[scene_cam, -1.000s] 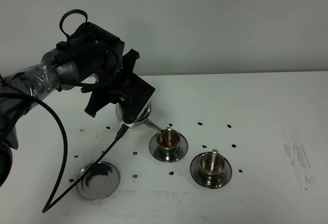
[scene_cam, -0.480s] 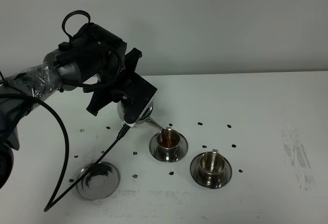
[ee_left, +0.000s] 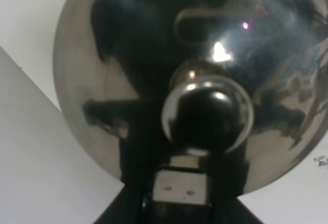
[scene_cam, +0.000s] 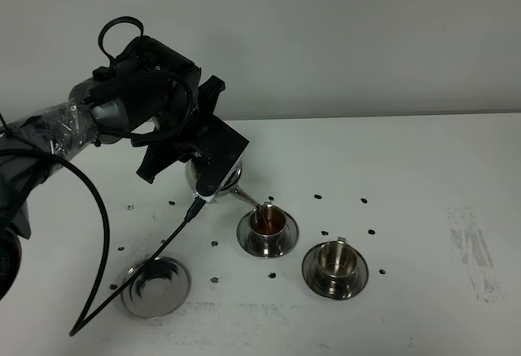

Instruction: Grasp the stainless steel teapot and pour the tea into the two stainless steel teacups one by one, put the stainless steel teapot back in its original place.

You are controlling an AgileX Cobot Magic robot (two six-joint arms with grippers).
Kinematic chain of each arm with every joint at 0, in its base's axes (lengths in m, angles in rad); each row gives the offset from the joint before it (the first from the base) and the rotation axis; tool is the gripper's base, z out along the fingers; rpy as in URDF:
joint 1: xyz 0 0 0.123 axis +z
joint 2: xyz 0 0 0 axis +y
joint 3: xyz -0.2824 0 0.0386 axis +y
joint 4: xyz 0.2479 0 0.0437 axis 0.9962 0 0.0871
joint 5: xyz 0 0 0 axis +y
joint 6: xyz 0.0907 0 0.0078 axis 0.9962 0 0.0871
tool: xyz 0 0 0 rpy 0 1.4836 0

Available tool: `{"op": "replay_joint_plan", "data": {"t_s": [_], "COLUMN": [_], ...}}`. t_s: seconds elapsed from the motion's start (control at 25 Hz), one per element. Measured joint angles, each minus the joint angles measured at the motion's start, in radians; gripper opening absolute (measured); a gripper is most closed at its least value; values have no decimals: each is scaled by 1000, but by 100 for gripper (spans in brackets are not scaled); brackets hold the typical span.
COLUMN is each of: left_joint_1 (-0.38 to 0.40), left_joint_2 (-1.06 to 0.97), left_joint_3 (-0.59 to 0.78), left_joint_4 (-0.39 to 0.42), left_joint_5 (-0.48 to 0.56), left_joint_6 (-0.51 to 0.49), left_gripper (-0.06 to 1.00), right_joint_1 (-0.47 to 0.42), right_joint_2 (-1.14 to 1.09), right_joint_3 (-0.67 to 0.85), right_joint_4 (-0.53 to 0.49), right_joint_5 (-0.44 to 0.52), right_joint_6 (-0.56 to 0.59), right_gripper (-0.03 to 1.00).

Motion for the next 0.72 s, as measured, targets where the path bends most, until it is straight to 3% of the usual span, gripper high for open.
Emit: {"op": "replay_joint_plan", "data": {"t_s": [0.72], "left_joint_1": [0], "left_joint_2": [0], "left_joint_3": [0], "left_joint_4": [1], "left_joint_5": [-7], "left_joint_6": [21], "left_gripper": [26], "right_joint_1": [0], "right_joint_2": [0], "right_joint_3": [0], "right_joint_4": [0], "right_joint_5": [0], "right_joint_6": [0], "right_gripper": [49]}}
